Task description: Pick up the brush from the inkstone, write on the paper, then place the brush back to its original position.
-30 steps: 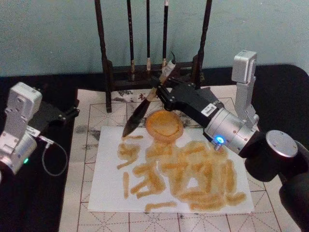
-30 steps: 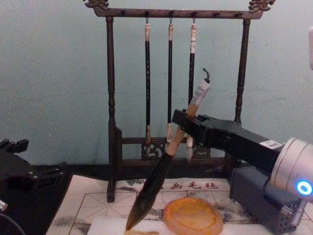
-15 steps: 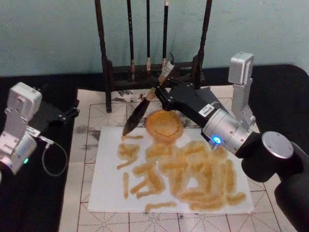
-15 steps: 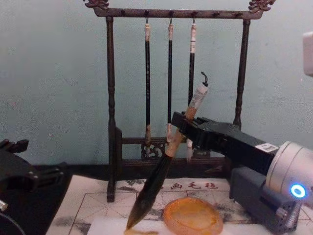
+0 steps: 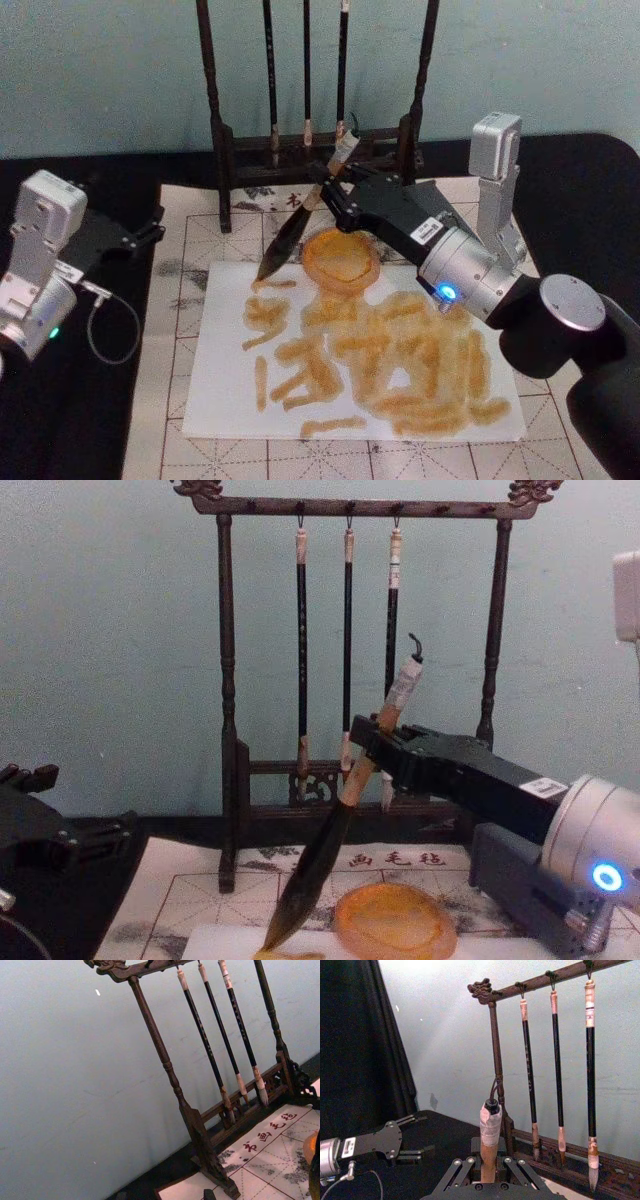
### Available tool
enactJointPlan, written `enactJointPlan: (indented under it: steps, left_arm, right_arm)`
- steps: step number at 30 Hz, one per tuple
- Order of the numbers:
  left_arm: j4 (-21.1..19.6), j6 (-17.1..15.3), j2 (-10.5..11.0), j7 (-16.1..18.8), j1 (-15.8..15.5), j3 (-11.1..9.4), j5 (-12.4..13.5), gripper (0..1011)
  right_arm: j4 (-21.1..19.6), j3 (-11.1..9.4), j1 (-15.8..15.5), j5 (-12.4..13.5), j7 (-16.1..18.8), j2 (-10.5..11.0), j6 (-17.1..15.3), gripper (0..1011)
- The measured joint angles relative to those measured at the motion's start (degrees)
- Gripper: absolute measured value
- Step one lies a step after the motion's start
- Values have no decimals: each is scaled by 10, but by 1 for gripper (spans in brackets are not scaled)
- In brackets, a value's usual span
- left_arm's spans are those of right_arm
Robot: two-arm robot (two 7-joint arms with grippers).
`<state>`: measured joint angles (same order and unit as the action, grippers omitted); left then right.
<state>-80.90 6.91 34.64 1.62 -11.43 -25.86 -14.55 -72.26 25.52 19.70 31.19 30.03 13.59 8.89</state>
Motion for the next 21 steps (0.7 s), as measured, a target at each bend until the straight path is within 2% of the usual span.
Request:
enactJointPlan:
  steps: [21]
  left_arm:
    - [0, 0, 0, 0, 0, 0, 0, 1001]
  right_arm:
    - [-16, -9, -15, -27, -5, 7, 13, 185]
